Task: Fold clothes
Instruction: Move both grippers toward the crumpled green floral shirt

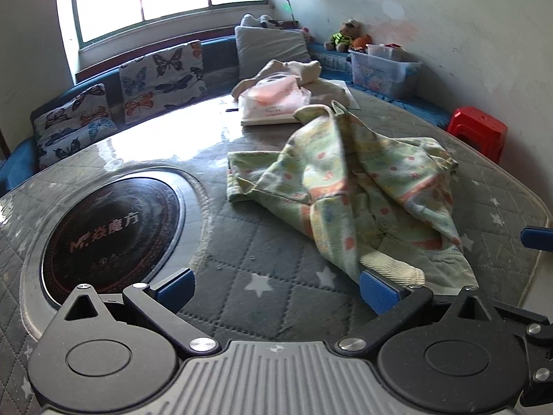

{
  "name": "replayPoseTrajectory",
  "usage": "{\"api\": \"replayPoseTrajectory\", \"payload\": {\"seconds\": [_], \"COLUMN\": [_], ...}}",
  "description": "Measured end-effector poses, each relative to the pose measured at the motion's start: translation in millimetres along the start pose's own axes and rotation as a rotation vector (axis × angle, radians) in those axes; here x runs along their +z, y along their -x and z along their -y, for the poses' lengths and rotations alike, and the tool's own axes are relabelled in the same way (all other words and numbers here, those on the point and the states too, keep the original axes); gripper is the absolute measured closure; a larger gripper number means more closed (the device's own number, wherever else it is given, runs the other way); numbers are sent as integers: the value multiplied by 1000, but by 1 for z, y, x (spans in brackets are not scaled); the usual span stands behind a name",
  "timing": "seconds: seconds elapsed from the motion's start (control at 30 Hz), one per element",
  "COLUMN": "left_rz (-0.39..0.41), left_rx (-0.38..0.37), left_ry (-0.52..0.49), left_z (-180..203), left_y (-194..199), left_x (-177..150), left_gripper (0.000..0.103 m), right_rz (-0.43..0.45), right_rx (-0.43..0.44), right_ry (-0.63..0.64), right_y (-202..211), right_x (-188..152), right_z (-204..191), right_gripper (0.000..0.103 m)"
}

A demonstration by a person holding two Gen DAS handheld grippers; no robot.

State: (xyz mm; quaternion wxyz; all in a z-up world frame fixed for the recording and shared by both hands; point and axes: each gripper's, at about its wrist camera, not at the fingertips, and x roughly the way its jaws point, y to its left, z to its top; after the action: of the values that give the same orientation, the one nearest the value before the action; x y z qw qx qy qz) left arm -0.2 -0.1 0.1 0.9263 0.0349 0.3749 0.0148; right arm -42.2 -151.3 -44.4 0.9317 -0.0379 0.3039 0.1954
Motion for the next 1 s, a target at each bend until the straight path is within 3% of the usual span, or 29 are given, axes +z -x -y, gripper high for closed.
{"api": "replayPoseTrajectory", "payload": {"seconds": [0.33,1.0], "left_rz": [-54,-62], "left_rx": [-25,-20], "left_ry": [-35,-28], "left_z": [14,3], "left_y": [-3,-9], "left_x": [3,14], "left_gripper": [0,0], "right_rz": [-31,-89], "right_rx": [1,-14], "right_ry": [-20,-53], "right_y": [-3,-12], "right_x": [-4,1], "right_z": [3,8], "right_gripper": [0,0]}}
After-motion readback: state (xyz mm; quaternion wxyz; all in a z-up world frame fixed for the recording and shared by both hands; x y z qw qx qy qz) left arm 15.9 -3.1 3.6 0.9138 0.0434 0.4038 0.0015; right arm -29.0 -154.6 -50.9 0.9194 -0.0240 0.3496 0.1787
